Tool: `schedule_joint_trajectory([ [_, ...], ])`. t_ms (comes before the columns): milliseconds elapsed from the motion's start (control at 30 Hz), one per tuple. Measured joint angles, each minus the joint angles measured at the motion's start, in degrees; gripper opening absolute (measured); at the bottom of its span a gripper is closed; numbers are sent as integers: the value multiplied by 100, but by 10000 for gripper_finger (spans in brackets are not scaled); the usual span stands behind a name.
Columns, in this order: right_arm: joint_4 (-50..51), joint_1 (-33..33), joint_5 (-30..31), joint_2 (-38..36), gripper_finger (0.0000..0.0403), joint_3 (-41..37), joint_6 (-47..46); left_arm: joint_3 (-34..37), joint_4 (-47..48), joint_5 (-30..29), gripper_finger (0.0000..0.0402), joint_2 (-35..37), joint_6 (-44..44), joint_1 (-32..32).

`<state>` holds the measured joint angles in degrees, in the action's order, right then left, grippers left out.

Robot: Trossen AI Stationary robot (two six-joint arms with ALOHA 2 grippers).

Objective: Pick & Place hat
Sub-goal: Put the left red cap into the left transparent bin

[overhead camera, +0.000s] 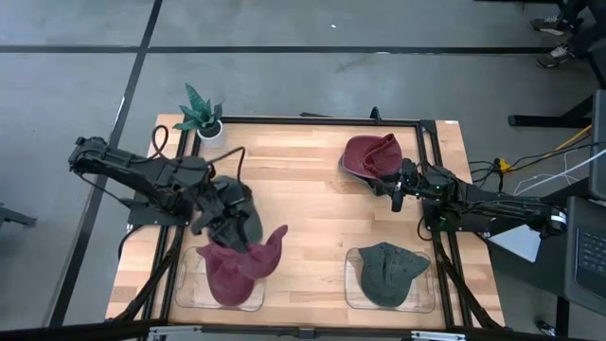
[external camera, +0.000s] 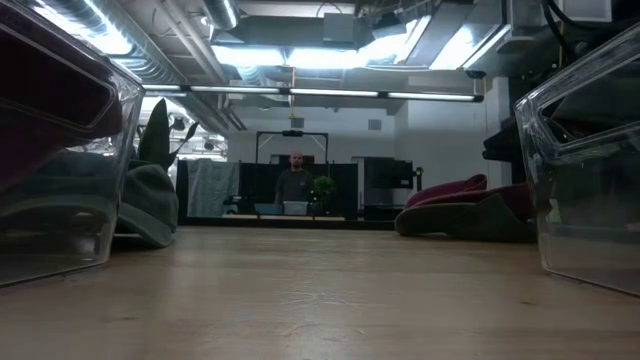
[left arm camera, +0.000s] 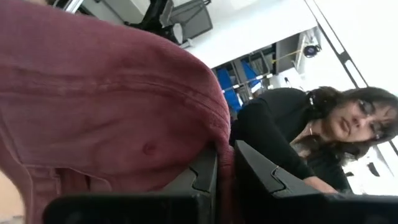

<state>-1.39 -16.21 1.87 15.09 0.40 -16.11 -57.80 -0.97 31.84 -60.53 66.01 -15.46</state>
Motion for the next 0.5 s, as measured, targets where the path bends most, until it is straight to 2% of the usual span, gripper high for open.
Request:
schedule_joint_trajectory([
  [100, 0, 0, 0, 0, 147, 0, -9, 0, -1, -388, 33, 0, 247, -279],
  [300, 0, 1, 0, 0, 147, 0, -9, 0, 19, -560, 33, 61, 694, -872],
  [500, 2, -1, 0, 0, 147, 0, -1, 0, 892, -575, 33, 166, 648, -1362],
])
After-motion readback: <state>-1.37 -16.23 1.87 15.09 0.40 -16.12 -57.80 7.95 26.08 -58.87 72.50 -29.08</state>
